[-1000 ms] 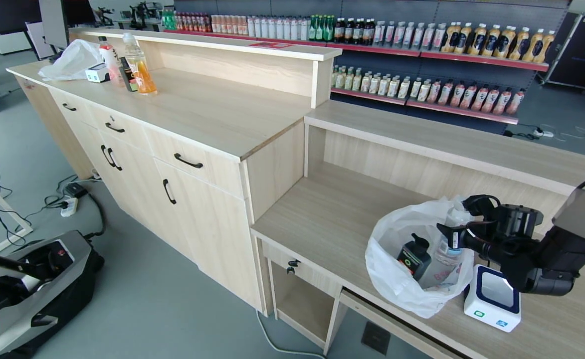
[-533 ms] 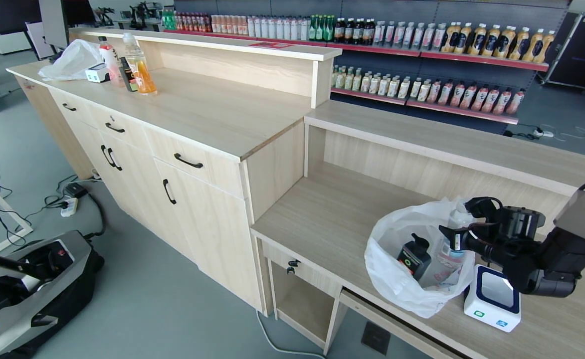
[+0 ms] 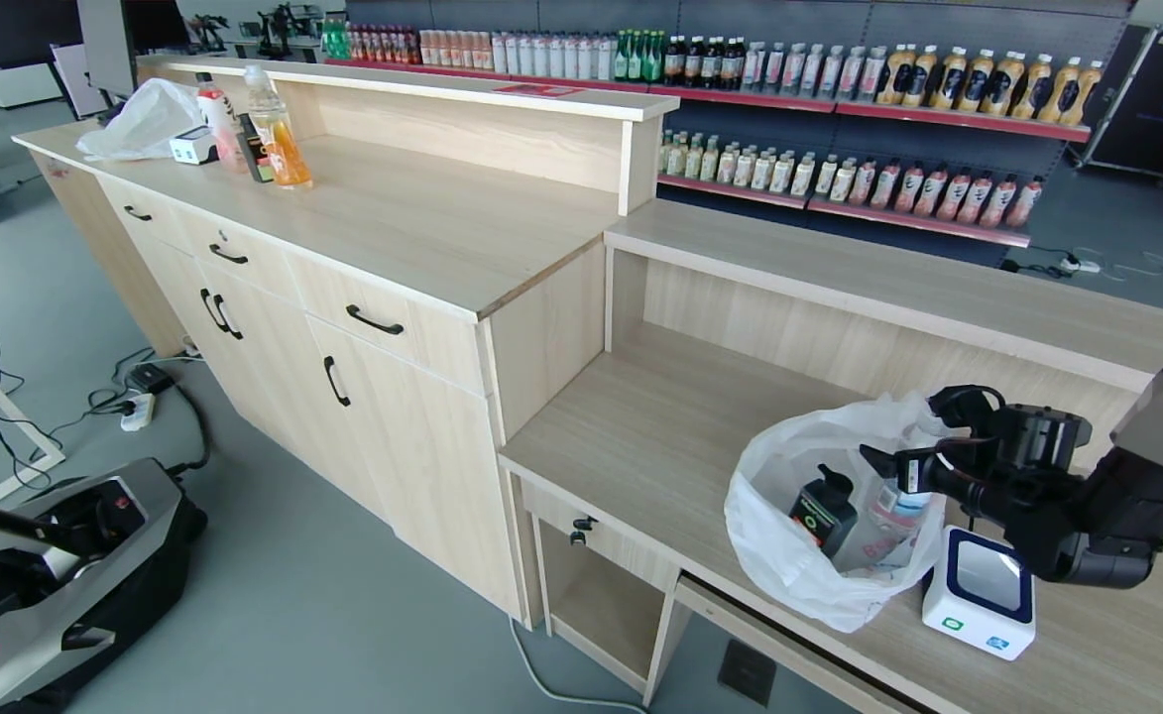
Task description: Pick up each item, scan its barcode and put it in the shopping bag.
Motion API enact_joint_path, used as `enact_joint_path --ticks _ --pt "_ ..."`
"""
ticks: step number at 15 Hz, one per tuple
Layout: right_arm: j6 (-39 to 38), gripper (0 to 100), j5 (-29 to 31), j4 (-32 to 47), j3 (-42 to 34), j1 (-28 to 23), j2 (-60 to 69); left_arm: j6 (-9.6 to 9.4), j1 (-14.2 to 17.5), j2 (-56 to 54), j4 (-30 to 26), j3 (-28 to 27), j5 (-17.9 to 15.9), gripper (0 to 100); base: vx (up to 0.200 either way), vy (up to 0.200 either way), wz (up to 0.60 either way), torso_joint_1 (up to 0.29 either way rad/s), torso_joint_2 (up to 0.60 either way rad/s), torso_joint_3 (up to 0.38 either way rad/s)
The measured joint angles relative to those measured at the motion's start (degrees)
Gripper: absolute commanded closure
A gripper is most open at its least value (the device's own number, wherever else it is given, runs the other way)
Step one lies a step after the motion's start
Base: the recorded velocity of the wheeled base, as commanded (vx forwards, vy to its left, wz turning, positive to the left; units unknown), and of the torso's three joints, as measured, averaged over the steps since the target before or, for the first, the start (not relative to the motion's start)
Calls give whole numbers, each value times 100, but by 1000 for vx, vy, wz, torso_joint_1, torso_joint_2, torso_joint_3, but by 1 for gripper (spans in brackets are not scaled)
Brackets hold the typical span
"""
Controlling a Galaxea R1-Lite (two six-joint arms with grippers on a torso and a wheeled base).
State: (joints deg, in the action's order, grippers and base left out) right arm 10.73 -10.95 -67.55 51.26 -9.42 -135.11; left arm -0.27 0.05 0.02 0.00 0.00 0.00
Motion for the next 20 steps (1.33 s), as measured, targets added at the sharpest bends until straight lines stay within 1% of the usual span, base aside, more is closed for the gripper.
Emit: enact_joint_path --ticks 5,8,11,13,14,15,16,20 --pt "0 0 -2 282 -334 45 834 0 0 0 0 0 0 0 0 0 0 0 0 0" --pt "29 0 0 640 -695 66 1725 0 5 0 0 0 0 0 0 0 0 0 0 0" --pt "163 0 11 1198 -1248 72 2753 0 0 0 0 0 0 0 0 0 0 0 0 0" --pt "400 0 37 1601 -1499 69 3404 2 0 0 0 0 0 0 0 0 0 0 0 0" --pt "611 0 189 1713 -1579 66 3663 0 0 0 0 0 0 0 0 0 -600 7 -2 12" --pt "829 0 479 1757 -1631 59 3897 0 2 0 0 0 0 0 0 0 -600 2 2 2" --pt "903 0 569 1774 -1657 59 4062 2 5 0 0 0 0 0 0 0 -600 2 -2 7" --pt "906 0 967 1785 -1657 66 4540 0 5 0 0 -2 0 0 0 0 -600 6 6 1"
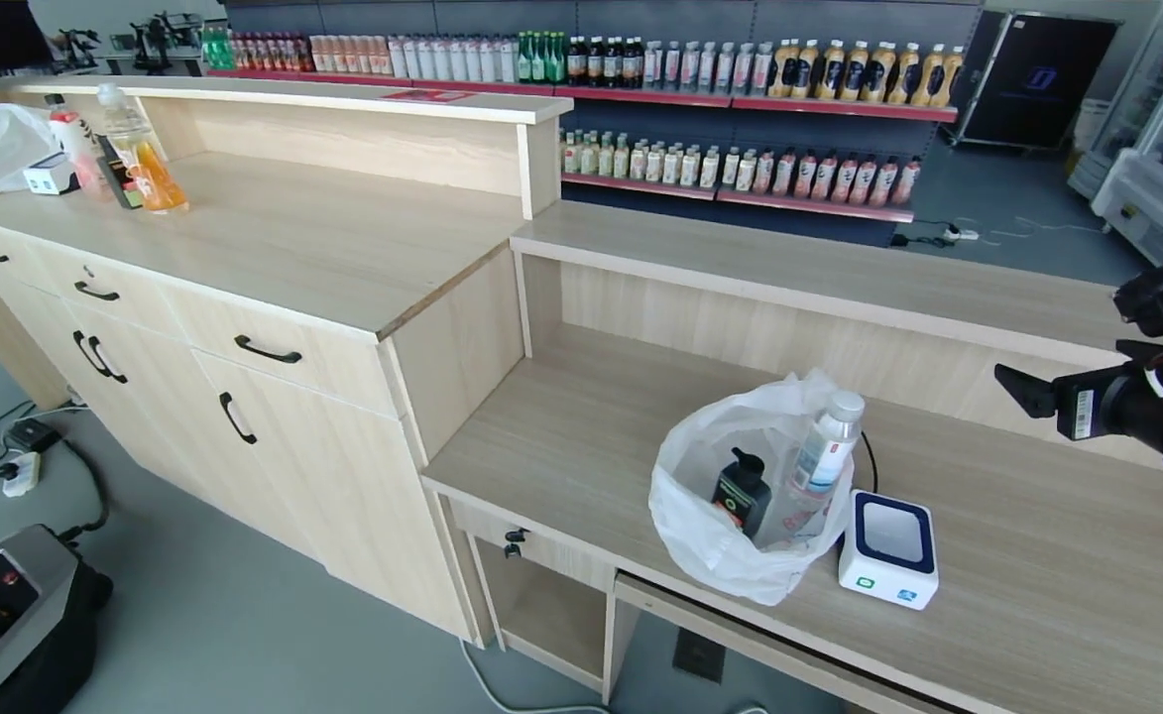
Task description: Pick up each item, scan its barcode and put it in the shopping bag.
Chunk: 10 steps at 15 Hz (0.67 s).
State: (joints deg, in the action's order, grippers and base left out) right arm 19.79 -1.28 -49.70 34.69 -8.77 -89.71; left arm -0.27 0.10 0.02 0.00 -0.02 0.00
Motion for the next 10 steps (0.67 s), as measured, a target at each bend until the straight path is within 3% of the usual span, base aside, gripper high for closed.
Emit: enact_joint_path --ticks 6,10 --pt "-115 0 313 68 -650 4 623 0 -5 0 0 2 0 0 0 0 -600 4 3 3" --pt "-986 0 469 252 -1246 94 1275 0 -5 0 0 2 -2 0 0 0 0 43 -98 -39"
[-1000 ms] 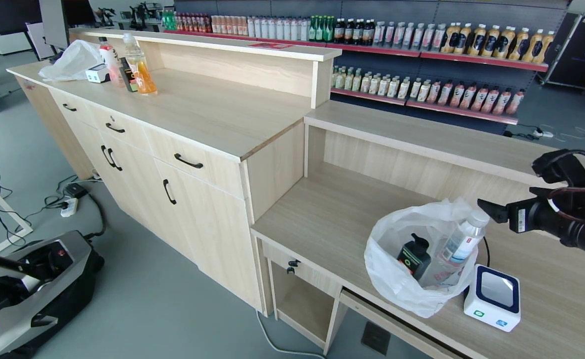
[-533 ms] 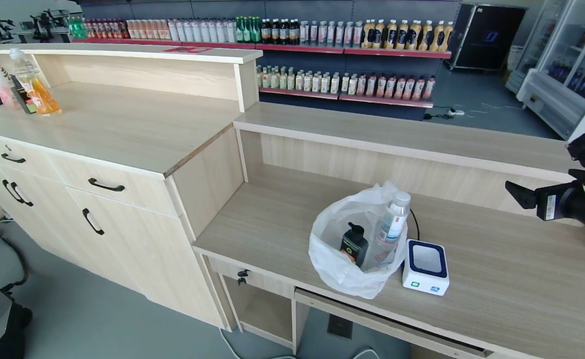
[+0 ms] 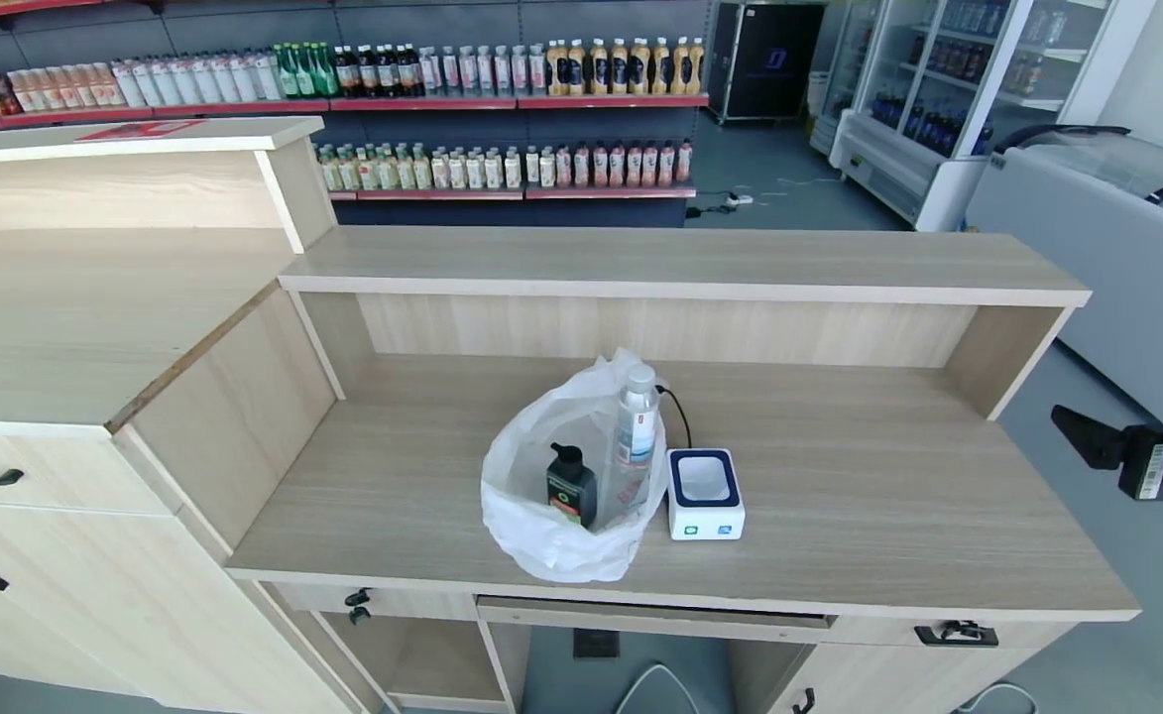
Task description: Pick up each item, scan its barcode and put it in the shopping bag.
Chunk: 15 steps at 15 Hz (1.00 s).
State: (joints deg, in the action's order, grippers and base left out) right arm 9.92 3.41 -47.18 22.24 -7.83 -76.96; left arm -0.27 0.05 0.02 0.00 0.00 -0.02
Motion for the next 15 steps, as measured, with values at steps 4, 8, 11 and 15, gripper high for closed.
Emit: enact_joint_path --ticks 4,8,11,15 --pt "-245 0 -16 27 -951 179 618 0 0 0 0 0 2 0 0 0 0 0 0 0" --pt "-312 0 -18 40 -1897 452 1310 2 0 0 0 0 2 0 0 0 0 0 0 0" --pt "-363 0 -22 713 -2164 562 2089 0 2 0 0 0 2 0 0 0 0 0 0 0" --pt "-369 0 -30 2737 -2216 660 3931 0 2 0 0 -2 2 0 0 0 0 0 0 0"
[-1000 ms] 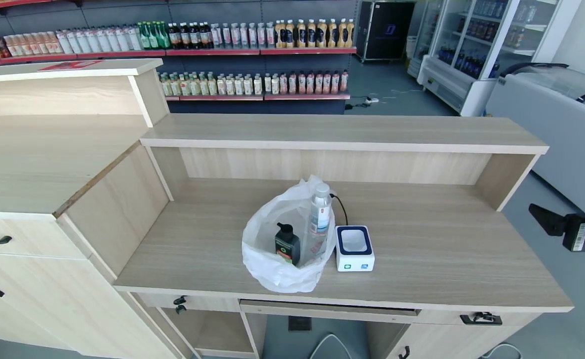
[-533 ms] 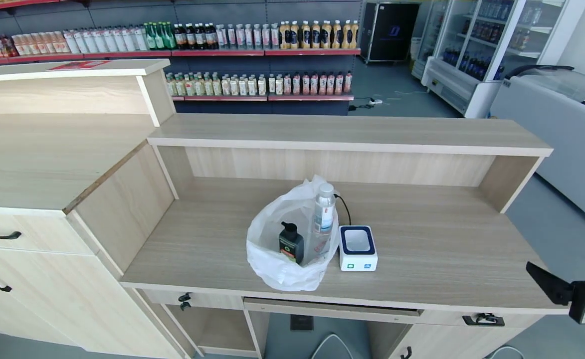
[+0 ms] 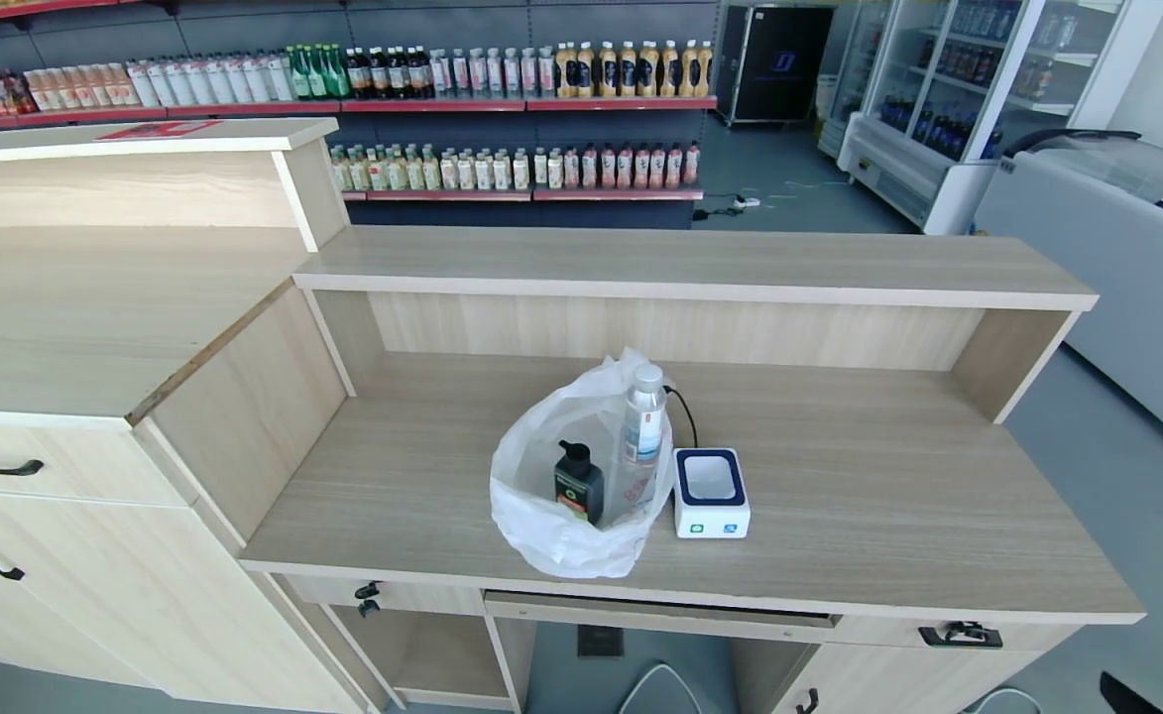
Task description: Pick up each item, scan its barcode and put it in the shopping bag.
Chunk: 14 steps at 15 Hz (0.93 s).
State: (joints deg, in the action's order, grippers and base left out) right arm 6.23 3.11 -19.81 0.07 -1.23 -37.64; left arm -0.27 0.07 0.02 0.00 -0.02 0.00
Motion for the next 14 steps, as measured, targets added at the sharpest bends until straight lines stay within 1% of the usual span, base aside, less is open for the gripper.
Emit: enact_joint_path --ticks 3,4,6,8,14 --pt "1 0 9 1319 -7 123 1519 0 0 0 0 2 0 0 0 0 0 0 0 0" --pt "-2 0 11 1457 -7 238 1902 0 2 0 0 2 0 0 0 0 0 0 0 0" --pt "-7 0 4 1560 -7 450 2541 2 0 0 0 2 0 0 0 0 0 0 0 0" --pt "-73 0 0 1569 -7 522 2935 0 -2 0 0 2 0 0 0 0 0 0 0 0" --pt "-389 0 -10 1615 -5 503 3270 2 0 0 0 2 0 0 0 0 0 0 0 0"
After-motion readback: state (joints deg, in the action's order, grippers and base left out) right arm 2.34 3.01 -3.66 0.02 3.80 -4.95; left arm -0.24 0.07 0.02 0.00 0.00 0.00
